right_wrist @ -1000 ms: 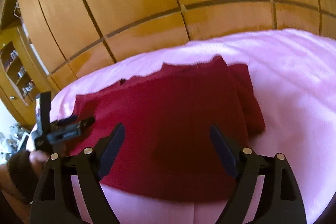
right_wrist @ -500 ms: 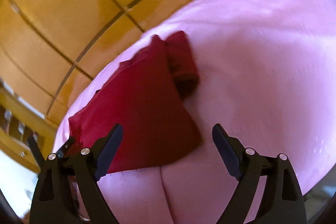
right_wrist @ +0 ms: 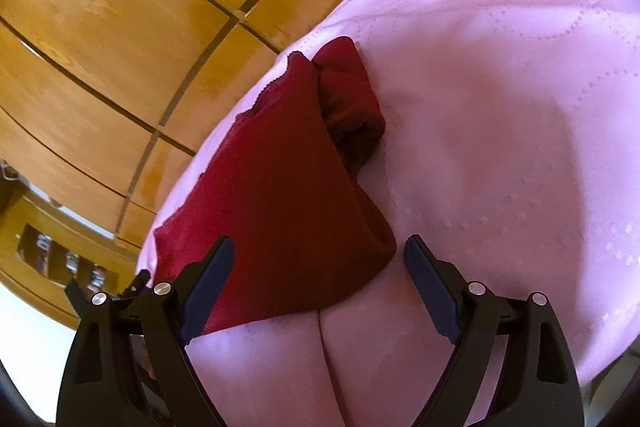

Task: Fold small clothes

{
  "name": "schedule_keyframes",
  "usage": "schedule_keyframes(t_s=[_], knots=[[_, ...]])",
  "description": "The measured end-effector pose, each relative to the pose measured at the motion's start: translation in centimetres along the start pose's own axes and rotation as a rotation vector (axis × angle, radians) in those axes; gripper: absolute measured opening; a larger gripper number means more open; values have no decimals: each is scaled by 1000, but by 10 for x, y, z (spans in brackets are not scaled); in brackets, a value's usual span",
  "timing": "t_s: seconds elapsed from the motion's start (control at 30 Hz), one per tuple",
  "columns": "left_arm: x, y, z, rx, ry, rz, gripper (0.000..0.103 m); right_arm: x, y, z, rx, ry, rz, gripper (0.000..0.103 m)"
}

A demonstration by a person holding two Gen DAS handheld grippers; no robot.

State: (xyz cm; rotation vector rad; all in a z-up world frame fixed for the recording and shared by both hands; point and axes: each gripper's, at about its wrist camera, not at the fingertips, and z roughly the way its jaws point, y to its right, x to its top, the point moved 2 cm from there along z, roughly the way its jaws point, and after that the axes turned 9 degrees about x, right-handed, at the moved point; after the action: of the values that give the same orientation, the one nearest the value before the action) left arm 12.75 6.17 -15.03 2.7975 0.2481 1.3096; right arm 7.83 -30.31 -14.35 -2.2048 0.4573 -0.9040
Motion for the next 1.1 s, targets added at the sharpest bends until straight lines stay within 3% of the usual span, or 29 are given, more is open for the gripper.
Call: schedule_keyframes(t_s=[0.17, 0.37, 0.43, 0.7, 1.0, 1.07, 1.1], knots=[[-2, -13, 4, 35, -10, -41, 101, 0, -2, 8, 61, -26, -7, 86], [-15, -47, 27, 24, -132, -239, 101, 17, 1, 21, 104, -26, 14, 86], [-18, -52, 28, 0, -130, -273, 101, 24, 3, 25, 120, -15, 35, 86], [-23, -37, 30, 21, -115, -185, 101, 49, 3, 49, 90, -7, 95, 86], [-24, -40, 28, 8, -109, -194, 101, 53, 0, 56, 21, 35, 70, 86], [-24, -41, 28, 5, -107, -196, 101, 53, 0, 55, 5, 47, 69, 71], [-25, -40, 28, 4, -105, -197, 101, 53, 1, 57, -16, 45, 64, 54]])
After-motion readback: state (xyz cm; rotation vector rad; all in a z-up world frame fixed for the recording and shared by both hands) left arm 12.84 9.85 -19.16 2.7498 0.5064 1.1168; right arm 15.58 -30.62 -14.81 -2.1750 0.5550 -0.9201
